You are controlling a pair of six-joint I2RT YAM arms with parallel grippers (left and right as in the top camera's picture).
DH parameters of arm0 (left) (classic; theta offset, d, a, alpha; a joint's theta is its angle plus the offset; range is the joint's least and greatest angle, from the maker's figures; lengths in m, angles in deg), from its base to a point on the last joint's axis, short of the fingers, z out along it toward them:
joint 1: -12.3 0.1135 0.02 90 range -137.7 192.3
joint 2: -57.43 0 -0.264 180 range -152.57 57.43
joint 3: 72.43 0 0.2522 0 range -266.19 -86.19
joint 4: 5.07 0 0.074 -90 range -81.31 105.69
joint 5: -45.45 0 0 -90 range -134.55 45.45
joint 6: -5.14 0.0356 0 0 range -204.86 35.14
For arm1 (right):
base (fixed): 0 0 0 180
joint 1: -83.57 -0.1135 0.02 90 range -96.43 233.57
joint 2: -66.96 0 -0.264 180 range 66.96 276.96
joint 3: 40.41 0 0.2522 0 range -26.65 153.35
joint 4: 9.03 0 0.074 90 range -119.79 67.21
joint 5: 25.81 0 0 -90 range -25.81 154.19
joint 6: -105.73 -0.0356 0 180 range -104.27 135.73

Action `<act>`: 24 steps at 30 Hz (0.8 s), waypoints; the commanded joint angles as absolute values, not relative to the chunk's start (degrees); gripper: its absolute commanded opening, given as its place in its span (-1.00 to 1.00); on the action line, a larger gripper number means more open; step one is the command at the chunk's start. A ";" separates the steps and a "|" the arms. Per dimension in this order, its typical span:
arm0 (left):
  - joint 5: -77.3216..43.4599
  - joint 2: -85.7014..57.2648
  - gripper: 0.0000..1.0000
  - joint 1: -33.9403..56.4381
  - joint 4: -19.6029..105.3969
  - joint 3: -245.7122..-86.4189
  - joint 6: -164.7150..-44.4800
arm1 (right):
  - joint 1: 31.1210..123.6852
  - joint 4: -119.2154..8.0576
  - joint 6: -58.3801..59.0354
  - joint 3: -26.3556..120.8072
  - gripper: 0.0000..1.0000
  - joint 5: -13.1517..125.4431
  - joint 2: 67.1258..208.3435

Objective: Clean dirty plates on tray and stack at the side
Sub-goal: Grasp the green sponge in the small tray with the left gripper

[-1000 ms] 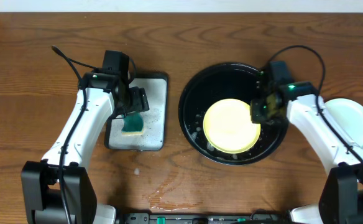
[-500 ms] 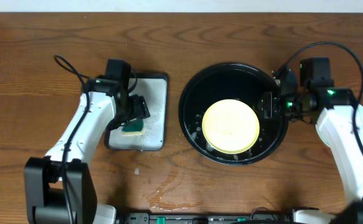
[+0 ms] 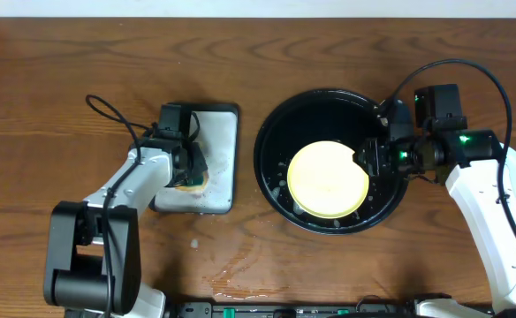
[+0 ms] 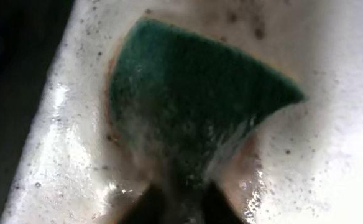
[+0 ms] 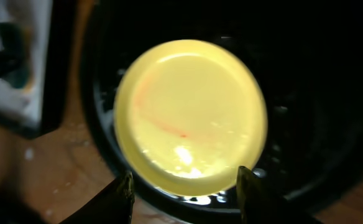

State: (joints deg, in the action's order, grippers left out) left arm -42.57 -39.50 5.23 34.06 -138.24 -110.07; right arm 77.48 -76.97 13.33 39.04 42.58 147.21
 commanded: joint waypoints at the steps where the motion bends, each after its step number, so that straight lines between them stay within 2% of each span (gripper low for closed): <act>1: -43.73 -42.42 -0.85 5.31 35.78 -136.93 -108.21 | 77.11 -76.59 9.88 39.67 0.01 50.74 148.43; 3: -43.75 -42.42 -0.85 5.34 38.56 -137.98 -106.88 | 77.15 -76.29 9.70 39.67 0.01 51.04 149.24; 4: -43.75 -42.42 -0.66 5.31 40.07 -138.66 -106.40 | 77.13 -76.29 9.70 39.67 0.00 51.04 149.66; 5: -43.73 -42.38 -0.15 5.31 41.57 -139.38 -106.34 | 77.13 -76.35 9.70 39.67 -0.02 51.04 150.18; 7: -43.68 -42.16 0.21 5.31 43.17 -140.06 -106.36 | 77.15 -76.40 9.75 39.67 -0.03 51.09 151.06; 10: -42.90 -42.16 0.52 5.31 43.50 -140.03 -106.34 | 77.15 -76.35 9.75 39.67 -0.03 51.11 151.73; 12: -42.59 -42.18 0.54 5.31 43.19 -139.82 -106.34 | 77.13 -76.33 9.75 39.67 -0.03 51.15 152.06; 14: -42.59 -42.40 0.36 5.31 41.40 -139.27 -106.34 | 77.15 -76.31 9.73 39.67 -0.02 51.61 152.63; 17: -42.53 -42.97 -0.31 5.31 38.89 -138.37 -106.38 | 77.15 -76.33 9.73 39.65 -0.02 53.64 154.23; 18: -42.37 -43.19 -0.41 5.31 38.54 -138.37 -106.36 | 77.17 -76.31 9.73 39.67 -0.02 53.86 154.84; 20: -42.42 -43.17 -0.42 5.31 38.38 -138.64 -106.31 | 77.26 -76.18 9.51 39.67 -0.06 53.82 156.28; 22: -42.37 -42.86 0.05 5.31 39.50 -139.73 -106.31 | 77.24 -75.92 9.55 39.65 -0.13 53.73 157.44; 24: -42.37 -42.27 0.16 5.31 41.73 -141.50 -106.16 | 77.26 -75.79 9.55 39.67 -0.16 53.64 157.96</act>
